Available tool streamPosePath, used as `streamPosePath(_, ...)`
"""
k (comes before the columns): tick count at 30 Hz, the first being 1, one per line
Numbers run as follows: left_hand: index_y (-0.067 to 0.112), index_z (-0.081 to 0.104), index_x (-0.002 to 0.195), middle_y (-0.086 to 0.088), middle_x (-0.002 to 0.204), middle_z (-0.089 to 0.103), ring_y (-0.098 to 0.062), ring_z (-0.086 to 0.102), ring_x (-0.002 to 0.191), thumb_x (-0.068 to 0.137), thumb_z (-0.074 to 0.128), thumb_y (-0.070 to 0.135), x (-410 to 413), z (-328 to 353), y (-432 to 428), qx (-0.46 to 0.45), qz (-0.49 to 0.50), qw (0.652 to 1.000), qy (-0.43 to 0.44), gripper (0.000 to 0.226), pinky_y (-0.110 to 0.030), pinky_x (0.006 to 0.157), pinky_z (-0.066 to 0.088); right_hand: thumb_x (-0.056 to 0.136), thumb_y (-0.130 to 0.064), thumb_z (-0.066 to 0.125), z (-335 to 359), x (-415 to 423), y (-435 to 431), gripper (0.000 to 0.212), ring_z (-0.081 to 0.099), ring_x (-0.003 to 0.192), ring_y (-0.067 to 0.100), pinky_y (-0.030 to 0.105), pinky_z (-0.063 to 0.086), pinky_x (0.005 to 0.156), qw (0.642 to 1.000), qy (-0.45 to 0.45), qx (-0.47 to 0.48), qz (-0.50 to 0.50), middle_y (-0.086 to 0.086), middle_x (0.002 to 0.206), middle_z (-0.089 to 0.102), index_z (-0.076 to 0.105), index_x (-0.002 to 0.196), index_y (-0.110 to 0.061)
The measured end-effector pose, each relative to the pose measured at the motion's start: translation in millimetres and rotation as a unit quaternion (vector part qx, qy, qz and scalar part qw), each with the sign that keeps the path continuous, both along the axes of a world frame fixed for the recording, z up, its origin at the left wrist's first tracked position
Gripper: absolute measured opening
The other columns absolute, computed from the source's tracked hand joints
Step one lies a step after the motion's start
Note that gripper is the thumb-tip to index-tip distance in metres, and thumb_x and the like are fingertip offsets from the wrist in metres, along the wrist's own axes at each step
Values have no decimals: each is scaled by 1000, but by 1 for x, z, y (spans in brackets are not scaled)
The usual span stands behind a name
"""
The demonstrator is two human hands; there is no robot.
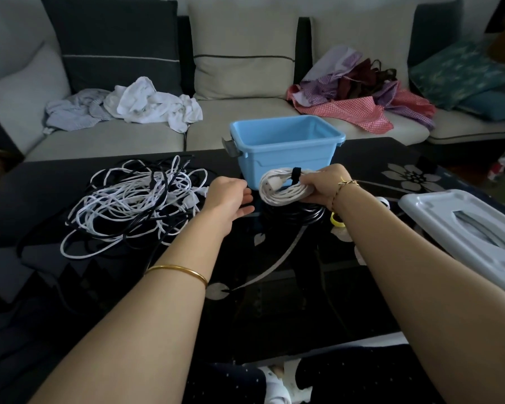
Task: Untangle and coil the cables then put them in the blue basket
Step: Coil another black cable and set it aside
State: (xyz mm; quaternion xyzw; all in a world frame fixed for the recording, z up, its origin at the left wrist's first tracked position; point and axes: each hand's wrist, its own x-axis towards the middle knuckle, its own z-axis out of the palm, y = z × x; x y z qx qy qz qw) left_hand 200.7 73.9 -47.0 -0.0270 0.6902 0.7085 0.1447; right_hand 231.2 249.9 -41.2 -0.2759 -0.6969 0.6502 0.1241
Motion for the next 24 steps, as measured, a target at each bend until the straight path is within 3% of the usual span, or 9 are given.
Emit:
streamPosePath(3,6,54,101,-13,105,59,-21,60,92,98,47,10,-1,0,-3,-7,7,1000,-1,9,-34,72,57,81,-4,65,-2,-8,-4,19,67,87,35,48,57,76,997,-41,69,-7,17,85,60,49,71,-5)
streamPosePath(6,7,55,100,-11,102,58,-19,59,90,98,45,9,-1,-2,-11,-36,14,999,4,10,-31,68,56,87,-10,56,-3,-11,-14,21,65,70,36,39,56,61,972,-105,209,-10,19,92,60,47,70,-3)
streamPosePath(10,11,57,85,-9,96,57,-15,55,77,97,43,7,-2,-6,-27,-103,22,994,37,19,-27,62,54,91,-28,53,-5,-10,-23,32,42,119,34,37,38,76,860,-212,463,-23,16,119,56,52,113,-5)
streamPosePath(13,6,64,100,-11,103,62,-22,61,81,94,43,3,-6,-6,-46,-179,69,976,104,23,-29,62,52,91,-33,52,-1,-8,-34,33,39,119,29,39,32,84,771,-273,574,-32,10,123,54,55,117,-13)
streamPosePath(16,5,65,105,-12,109,62,-31,63,97,90,48,5,-14,-9,-71,-258,165,939,159,23,-31,70,47,89,-25,51,12,-11,-55,30,41,117,29,41,32,88,735,-242,632,-38,8,122,54,55,117,-14)
streamPosePath(18,5,62,110,-14,119,56,-33,58,106,88,56,8,-18,-13,-87,-292,204,920,163,24,-36,81,49,90,-18,49,23,-21,-76,31,42,119,31,40,36,91,753,-163,637,4,10,124,52,53,119,-12)
streamPosePath(20,5,59,116,-17,127,52,-36,51,117,87,58,8,-22,-17,-102,-331,205,906,167,29,-39,93,43,88,-14,50,30,-37,-103,29,49,114,31,39,43,90,826,-58,552,97,12,120,56,56,117,-11)
streamPosePath(22,7,58,120,-15,134,49,-35,44,125,88,55,5,-24,-19,-112,-361,182,897,180,32,-35,100,35,88,-7,51,28,-49,-134,28,58,97,26,40,53,82,920,26,345,186,10,111,60,58,115,-10)
streamPosePath(24,10,60,119,-12,134,51,-33,41,128,88,51,3,-26,-23,-120,-377,148,895,187,33,-33,102,32,90,3,48,20,-57,-162,33,56,80,22,36,56,68,963,53,123,236,8,100,54,53,120,-10)
